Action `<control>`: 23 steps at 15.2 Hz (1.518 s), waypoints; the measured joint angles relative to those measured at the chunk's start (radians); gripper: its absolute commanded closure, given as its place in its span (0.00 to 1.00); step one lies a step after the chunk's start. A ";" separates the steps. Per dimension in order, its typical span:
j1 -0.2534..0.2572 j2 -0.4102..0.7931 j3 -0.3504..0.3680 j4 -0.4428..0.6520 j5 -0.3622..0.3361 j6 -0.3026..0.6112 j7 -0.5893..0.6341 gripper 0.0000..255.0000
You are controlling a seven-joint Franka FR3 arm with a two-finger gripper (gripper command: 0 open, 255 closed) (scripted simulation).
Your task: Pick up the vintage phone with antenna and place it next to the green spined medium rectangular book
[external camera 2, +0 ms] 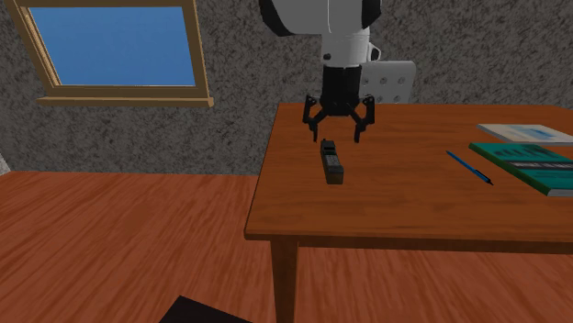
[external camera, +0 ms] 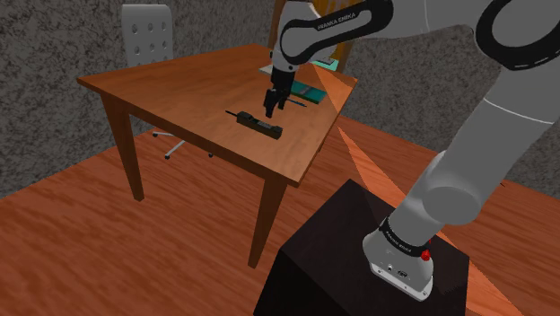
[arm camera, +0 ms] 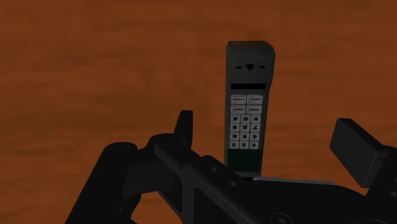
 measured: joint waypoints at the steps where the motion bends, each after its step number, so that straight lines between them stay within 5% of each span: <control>1: 0.003 0.037 0.003 0.034 0.003 0.005 -0.008 0.00; 7: 0.008 0.240 0.018 0.209 0.017 0.042 -0.061 0.00; 20: 0.006 0.301 0.018 0.190 0.019 0.124 -0.067 0.00; 21: 0.006 0.301 0.018 0.190 0.019 0.124 -0.067 1.00; 23: 0.006 0.301 0.018 0.191 0.019 0.124 -0.067 1.00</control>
